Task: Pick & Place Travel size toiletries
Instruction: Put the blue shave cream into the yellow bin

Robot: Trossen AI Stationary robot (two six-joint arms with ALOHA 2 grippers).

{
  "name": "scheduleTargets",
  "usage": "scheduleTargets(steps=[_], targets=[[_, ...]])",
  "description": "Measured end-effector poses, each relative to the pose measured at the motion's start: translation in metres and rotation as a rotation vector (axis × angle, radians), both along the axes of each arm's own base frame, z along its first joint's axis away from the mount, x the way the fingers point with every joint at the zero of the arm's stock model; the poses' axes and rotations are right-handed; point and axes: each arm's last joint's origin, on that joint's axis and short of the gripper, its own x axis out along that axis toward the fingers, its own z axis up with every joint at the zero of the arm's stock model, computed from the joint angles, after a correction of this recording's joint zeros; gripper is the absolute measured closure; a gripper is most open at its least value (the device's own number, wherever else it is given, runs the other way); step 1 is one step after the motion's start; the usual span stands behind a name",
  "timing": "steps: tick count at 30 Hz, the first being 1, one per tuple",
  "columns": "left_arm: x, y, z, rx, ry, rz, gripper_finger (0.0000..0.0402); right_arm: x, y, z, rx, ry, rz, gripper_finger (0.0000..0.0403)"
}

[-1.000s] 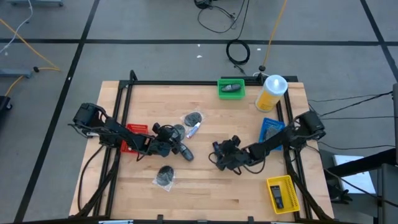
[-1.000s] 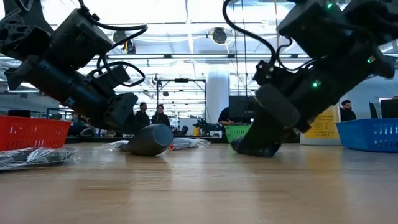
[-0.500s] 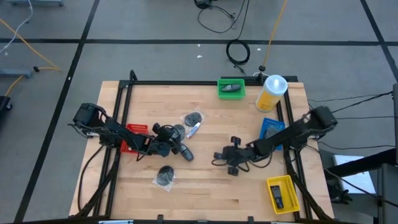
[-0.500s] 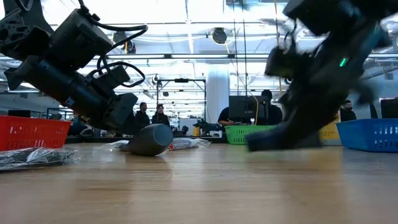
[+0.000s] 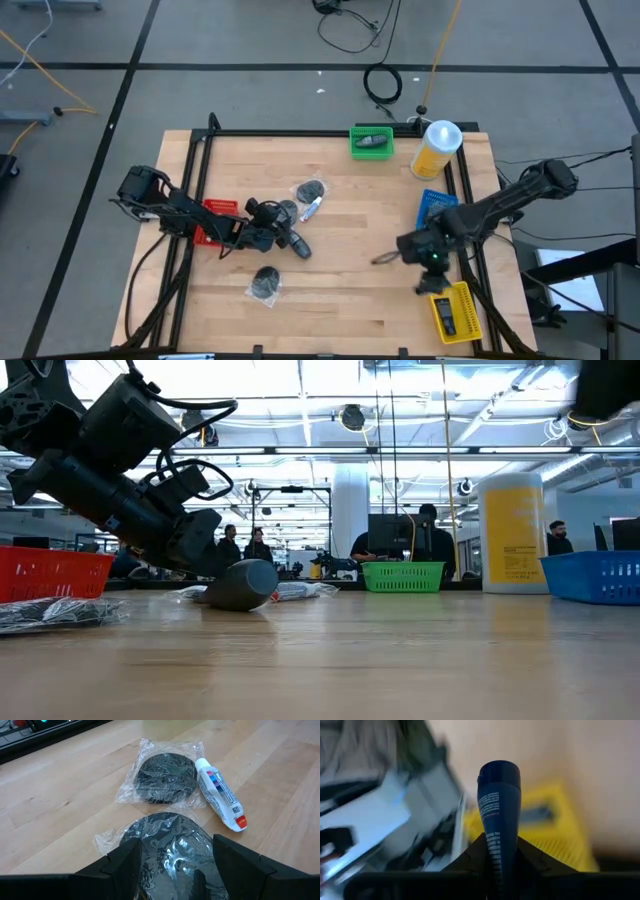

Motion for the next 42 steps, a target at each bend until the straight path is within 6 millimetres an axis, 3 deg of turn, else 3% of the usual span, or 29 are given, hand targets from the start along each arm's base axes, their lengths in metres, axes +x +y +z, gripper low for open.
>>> scheduleTargets(steps=[6,14,20,29,37,42], targets=[[0.000,0.000,0.000,0.001,0.001,-0.001,0.0160,-0.017,0.033,-0.003,0.103,0.250,0.080,0.0364],[0.000,0.000,0.000,0.003,0.003,-0.002,0.0160,-0.015,0.059,-0.037,0.137,0.217,0.284,0.0350],[0.000,0.000,0.000,0.001,0.001,0.000,0.0160,-0.014,0.061,-0.064,0.172,0.210,0.416,0.0354],[0.000,0.000,0.000,-0.004,-0.003,0.003,0.0160,-0.015,0.061,-0.083,0.201,0.212,0.544,0.0344],[0.000,0.000,0.000,-0.005,-0.005,0.004,0.0160,-0.014,0.062,-0.093,0.186,0.235,0.559,0.0286],[0.000,0.000,0.000,-0.005,-0.005,0.004,0.0160,-0.011,0.054,-0.088,0.170,0.269,0.492,0.0246]])
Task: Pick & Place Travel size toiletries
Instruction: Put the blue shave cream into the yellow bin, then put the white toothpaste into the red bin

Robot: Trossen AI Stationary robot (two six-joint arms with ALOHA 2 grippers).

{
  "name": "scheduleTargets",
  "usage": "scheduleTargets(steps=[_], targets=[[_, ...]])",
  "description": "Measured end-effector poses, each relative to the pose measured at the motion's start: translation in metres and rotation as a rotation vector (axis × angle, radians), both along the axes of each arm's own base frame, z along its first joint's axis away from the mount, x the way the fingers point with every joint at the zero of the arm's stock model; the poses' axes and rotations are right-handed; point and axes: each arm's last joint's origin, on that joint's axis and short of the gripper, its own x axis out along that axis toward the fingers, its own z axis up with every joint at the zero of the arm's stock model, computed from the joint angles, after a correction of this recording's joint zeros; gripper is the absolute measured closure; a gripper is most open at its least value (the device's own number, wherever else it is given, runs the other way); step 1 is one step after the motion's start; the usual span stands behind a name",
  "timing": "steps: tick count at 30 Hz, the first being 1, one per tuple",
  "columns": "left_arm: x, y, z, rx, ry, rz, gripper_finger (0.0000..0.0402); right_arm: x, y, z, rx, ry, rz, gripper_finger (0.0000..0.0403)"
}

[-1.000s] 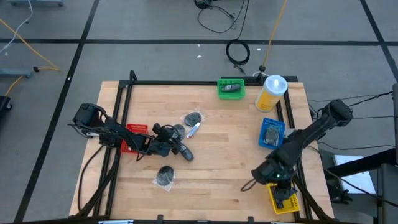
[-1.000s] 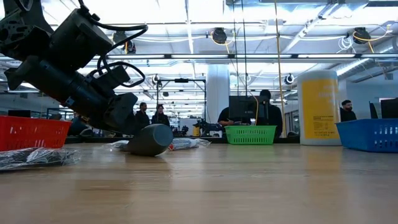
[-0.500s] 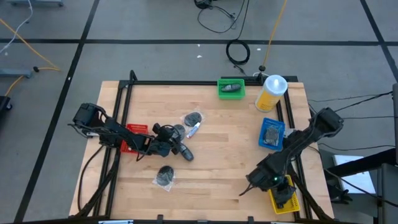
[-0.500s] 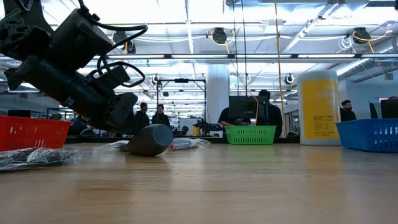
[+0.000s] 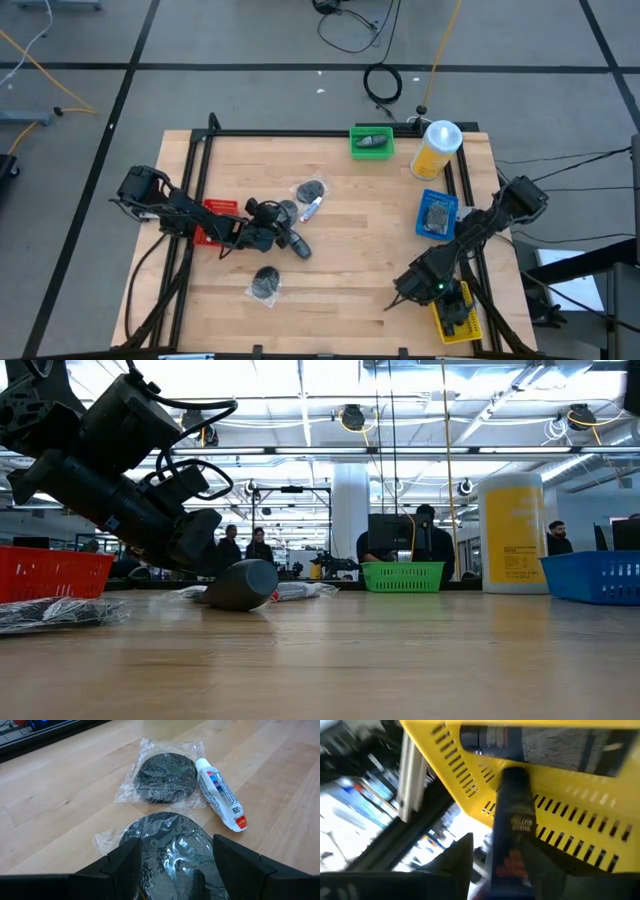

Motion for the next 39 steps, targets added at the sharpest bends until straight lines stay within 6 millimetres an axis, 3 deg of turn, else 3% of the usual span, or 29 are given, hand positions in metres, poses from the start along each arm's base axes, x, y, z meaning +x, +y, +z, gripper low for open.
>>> scheduleTargets(steps=[6,13,17,24,28,35,39], targets=[[0.000,0.000,0.000,0.000,0.000,0.000,0.0160,0.011,-0.024,0.021,-0.052,0.031,-0.195,0.0239],[0.000,0.000,0.000,0.000,0.000,0.000,0.0160,0.016,-0.057,0.053,-0.221,-0.201,-0.428,0.0258],[0.000,0.000,0.000,0.000,0.001,0.000,0.0160,0.024,-0.069,0.071,-0.331,-0.519,-0.569,0.0267],[0.000,0.000,0.000,0.000,0.001,0.000,0.0160,0.059,-0.080,0.092,-0.685,-1.370,-0.838,0.0267],[0.000,0.000,0.000,0.000,0.001,0.000,0.0160,0.073,-0.088,0.076,-0.736,-1.622,-0.856,0.0266],[0.000,0.000,0.000,0.001,0.001,0.000,0.0160,0.093,-0.104,0.018,-0.873,-1.671,-0.699,0.0236],[0.000,0.000,0.000,0.002,0.001,0.001,0.0160,0.114,-0.119,-0.004,-0.959,-1.701,-0.641,0.0205]])
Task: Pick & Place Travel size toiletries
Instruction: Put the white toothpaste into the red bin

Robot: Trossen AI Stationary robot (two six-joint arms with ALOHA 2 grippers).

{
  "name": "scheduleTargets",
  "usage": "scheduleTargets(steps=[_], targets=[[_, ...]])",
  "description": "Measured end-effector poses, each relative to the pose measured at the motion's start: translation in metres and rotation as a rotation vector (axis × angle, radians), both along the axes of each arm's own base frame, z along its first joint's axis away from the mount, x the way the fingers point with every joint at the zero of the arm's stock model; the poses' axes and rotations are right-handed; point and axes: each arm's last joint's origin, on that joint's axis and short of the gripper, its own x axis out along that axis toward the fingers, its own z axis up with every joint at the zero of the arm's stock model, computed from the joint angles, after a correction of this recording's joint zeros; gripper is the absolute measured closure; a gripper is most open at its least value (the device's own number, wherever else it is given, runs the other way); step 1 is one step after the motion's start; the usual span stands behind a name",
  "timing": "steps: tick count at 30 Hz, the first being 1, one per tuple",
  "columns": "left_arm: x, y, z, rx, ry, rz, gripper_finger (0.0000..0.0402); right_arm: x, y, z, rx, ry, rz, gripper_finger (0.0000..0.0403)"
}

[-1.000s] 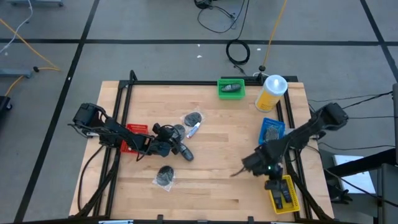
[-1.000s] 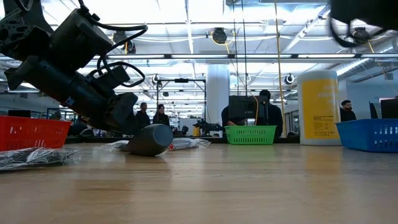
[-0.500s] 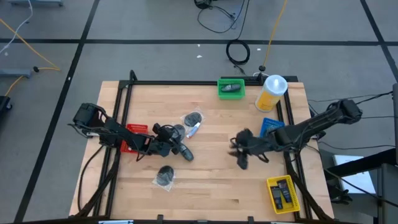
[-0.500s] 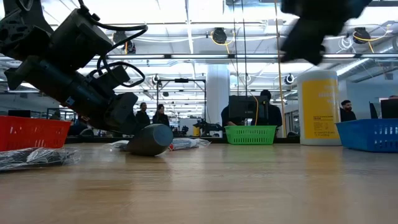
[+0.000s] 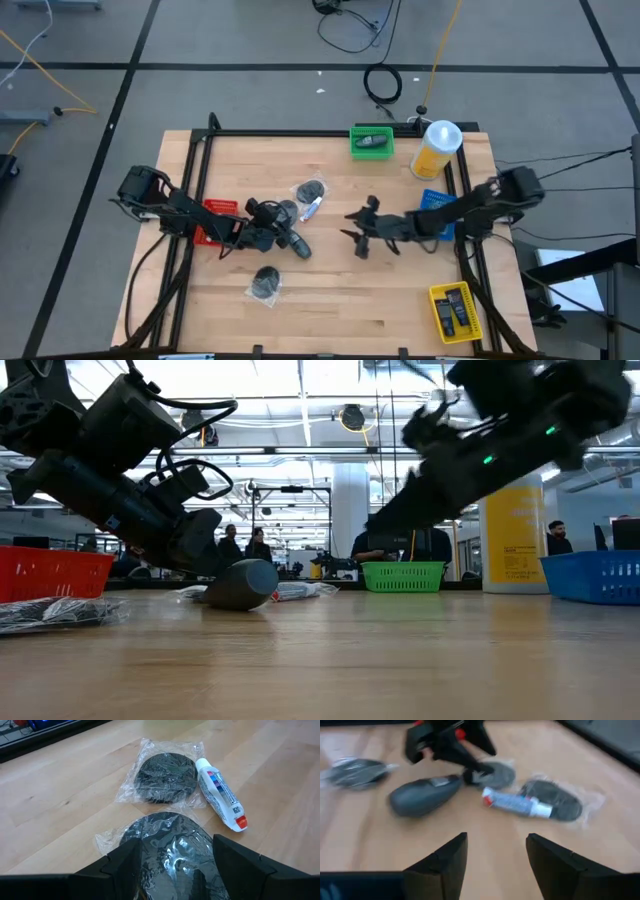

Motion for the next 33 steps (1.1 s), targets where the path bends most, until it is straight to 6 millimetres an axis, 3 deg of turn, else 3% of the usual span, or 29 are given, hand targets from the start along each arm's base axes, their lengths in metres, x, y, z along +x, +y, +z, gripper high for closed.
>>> scheduleTargets(steps=[6,14,21,27,33], targets=[[0.000,0.001,0.001,0.022,-0.015,0.038,0.0160,0.033,-0.033,-0.025,-0.055,0.065,0.116,0.0163],[0.000,0.006,0.001,0.022,-0.015,0.059,0.0160,0.079,-0.075,-0.022,-0.186,0.071,0.343,0.0129],[0.001,0.008,0.001,0.026,-0.012,0.064,0.0160,0.111,-0.102,-0.031,-0.243,0.176,0.471,0.0132],[0.000,0.008,0.001,0.026,-0.010,0.063,0.0160,0.109,-0.105,-0.040,-0.263,0.259,0.509,0.0157],[0.000,0.007,0.000,0.015,0.002,0.047,0.0160,0.097,-0.095,-0.046,-0.174,0.313,0.494,0.0221]])
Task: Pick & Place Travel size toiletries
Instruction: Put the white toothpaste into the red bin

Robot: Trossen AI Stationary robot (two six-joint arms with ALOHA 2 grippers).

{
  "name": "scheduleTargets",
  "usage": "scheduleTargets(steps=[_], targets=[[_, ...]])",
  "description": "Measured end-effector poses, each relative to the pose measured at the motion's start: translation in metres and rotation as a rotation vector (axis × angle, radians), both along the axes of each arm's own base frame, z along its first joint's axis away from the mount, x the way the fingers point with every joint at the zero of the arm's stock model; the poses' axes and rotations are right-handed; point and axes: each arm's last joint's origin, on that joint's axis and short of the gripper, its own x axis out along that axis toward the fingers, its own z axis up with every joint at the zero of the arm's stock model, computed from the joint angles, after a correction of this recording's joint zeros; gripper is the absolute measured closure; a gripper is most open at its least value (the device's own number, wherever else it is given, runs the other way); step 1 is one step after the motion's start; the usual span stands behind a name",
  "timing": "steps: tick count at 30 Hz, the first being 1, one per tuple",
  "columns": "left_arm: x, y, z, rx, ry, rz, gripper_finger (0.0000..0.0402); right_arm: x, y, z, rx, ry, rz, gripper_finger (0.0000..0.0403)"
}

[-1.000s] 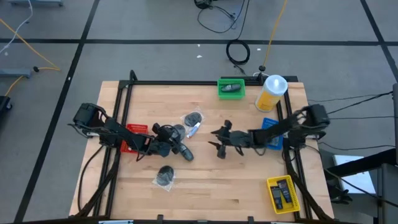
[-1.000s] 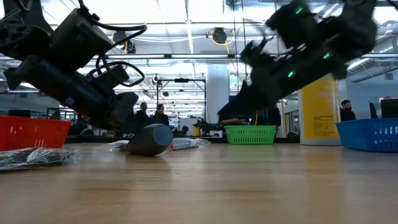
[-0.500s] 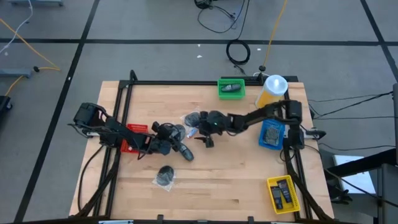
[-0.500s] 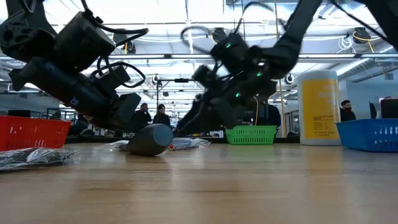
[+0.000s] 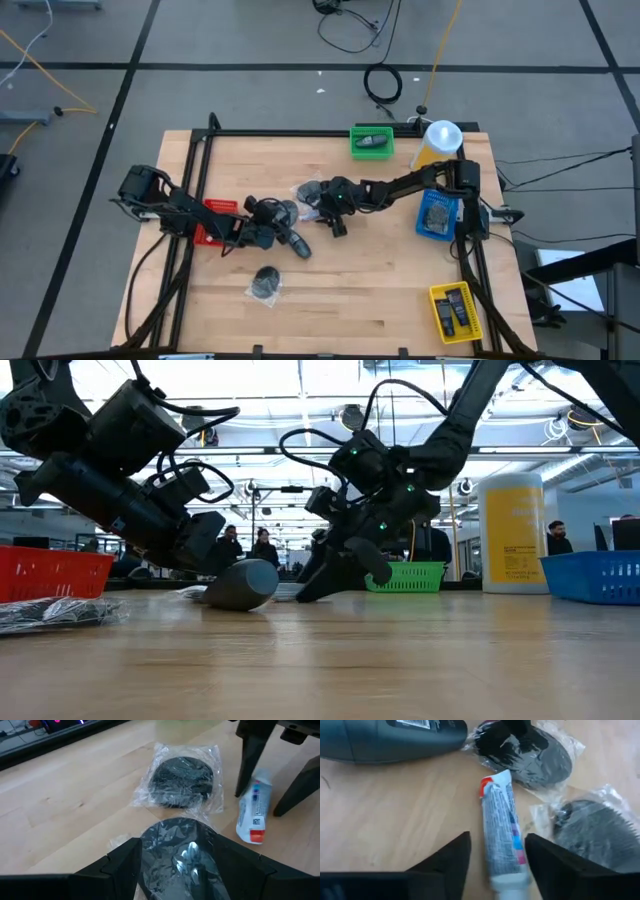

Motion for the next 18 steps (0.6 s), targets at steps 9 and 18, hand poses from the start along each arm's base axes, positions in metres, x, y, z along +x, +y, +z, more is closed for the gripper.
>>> scheduleTargets(steps=[9,18], targets=[[-0.001,-0.009,0.000,0.001,0.009,-0.058,0.0160,-0.026,0.020,-0.024,0.189,-0.002,-0.120,0.0346],[0.024,-0.012,0.034,-0.041,-0.318,-0.281,0.0160,-0.061,0.048,-0.022,0.113,-0.413,-0.169,0.0342]])
